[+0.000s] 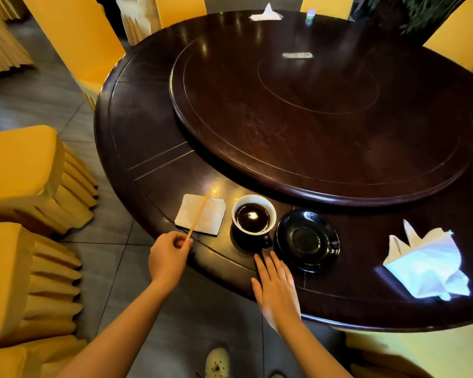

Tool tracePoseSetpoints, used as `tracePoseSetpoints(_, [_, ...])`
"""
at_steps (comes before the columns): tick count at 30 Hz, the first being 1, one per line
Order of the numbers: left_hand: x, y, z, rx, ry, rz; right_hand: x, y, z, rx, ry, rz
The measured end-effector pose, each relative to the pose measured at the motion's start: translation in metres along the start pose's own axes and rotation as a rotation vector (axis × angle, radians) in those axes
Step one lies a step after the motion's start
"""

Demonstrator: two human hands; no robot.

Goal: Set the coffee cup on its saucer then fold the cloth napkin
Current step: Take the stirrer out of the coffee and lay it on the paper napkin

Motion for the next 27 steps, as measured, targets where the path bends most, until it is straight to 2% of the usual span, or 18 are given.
tracePoseSetpoints(7, [-0.013,-0.005,-0.010,0.001,0.103,-0.082,0.001,0.000,-0.001,0.003,0.011,0.007])
tracePoseSetpoints(11, [-0.016,0.003,0.003,-0.006,0.087,-0.104,0.002,0.000,-0.001,0.002,0.019,0.008])
tracePoseSetpoints(16, [-0.004,0.016,0.024,-0.027,-0.020,-0.050,0.001,0.000,-0.001,-0.005,0.020,-0.004])
tracePoseSetpoints(27, [0.028,-0.013,-0.001,0.010,-0.220,0.082,0.001,0.001,0.000,-0.003,0.008,0.005])
Point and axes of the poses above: each hand's wrist, its own y-axis away from the middle knuckle, its own x-axis out of the palm, z = x × y, the point moved 8 cm from there along -y, towards the middle knuckle, and after that the axes turned 11 degrees about -y, right-handed, at the moved point
